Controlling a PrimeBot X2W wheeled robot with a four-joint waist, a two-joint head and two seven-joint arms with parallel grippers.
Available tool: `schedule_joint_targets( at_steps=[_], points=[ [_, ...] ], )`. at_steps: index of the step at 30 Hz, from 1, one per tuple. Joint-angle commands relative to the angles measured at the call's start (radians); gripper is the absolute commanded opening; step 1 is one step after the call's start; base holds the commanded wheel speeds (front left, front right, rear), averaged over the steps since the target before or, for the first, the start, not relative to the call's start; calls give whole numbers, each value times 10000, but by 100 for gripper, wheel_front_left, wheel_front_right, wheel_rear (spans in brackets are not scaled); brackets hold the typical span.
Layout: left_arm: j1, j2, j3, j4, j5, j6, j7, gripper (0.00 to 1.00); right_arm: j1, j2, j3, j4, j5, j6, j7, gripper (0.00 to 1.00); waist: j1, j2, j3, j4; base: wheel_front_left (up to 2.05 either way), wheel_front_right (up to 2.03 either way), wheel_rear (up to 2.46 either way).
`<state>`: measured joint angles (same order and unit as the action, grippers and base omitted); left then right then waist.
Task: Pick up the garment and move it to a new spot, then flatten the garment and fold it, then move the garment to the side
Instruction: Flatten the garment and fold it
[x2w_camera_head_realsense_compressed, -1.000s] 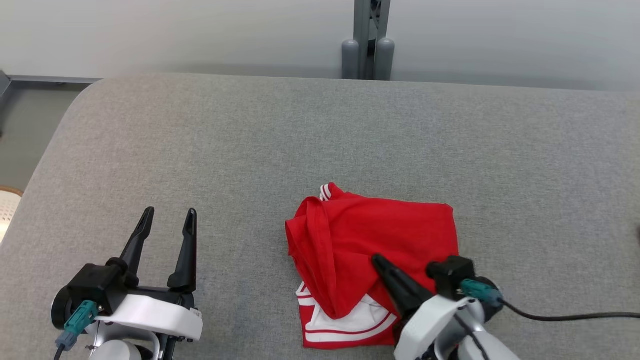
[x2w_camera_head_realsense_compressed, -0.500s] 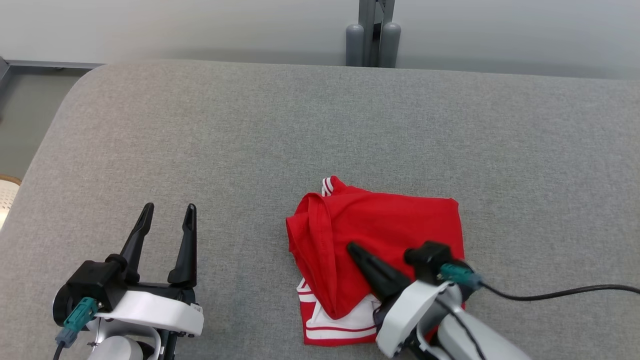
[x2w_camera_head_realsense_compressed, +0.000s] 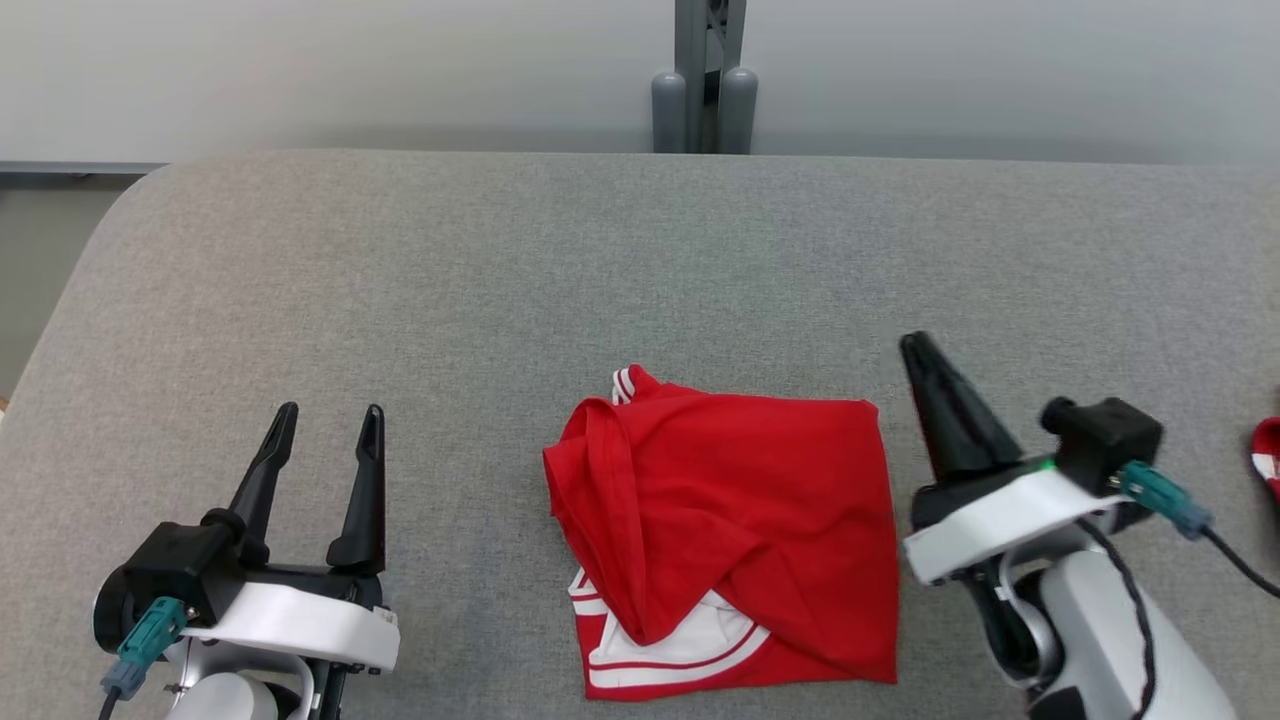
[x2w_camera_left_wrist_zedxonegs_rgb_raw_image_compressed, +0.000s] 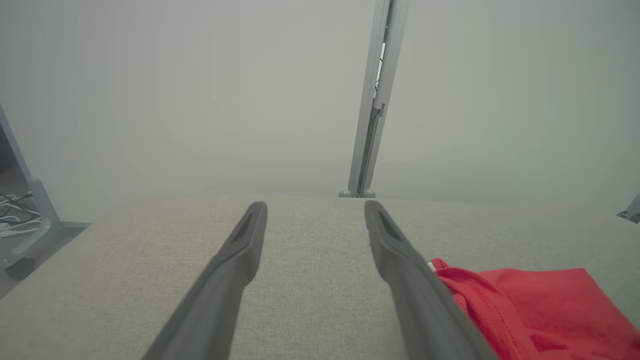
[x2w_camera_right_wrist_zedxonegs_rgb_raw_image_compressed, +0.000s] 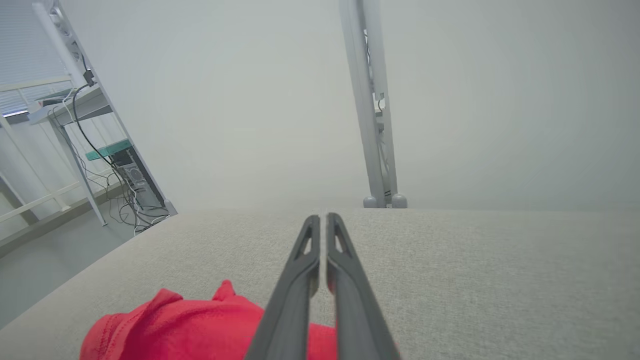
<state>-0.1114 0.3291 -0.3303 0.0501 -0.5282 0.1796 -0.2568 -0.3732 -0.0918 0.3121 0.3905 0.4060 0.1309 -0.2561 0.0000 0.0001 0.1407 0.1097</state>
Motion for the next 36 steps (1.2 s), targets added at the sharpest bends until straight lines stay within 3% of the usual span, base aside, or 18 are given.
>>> schedule_joint_targets(
  at_steps=[1,2,8,15,26,36],
  points=[
    [19,81,22,-61,76,65,-12,100,290,-28,-465,-239,-296,-4,35,66,0,-1,-61,-81,0,0,0],
    [31,94,20,-90,84,87,-2,100,402,-17,-752,-426,-433,-4,48,100,0,-1,-83,-119,0,0,0],
    [164,204,33,-214,83,155,56,100,1291,74,-2134,-1489,-1227,-4,510,100,0,-1,-268,-338,0,0,0],
    [343,316,29,-294,65,266,160,100,2599,149,-3051,-2802,-2007,-4,1255,100,0,-1,-505,-545,0,0,0],
    [627,468,-33,-253,-10,330,302,100,4357,350,-3643,-4340,-2206,-4,1952,100,0,-1,-883,-670,0,0,0],
    [718,534,-51,-351,-76,390,337,100,4854,393,-3757,-4910,-1995,-4,2166,100,0,-1,-916,-715,0,0,0]
  ],
)
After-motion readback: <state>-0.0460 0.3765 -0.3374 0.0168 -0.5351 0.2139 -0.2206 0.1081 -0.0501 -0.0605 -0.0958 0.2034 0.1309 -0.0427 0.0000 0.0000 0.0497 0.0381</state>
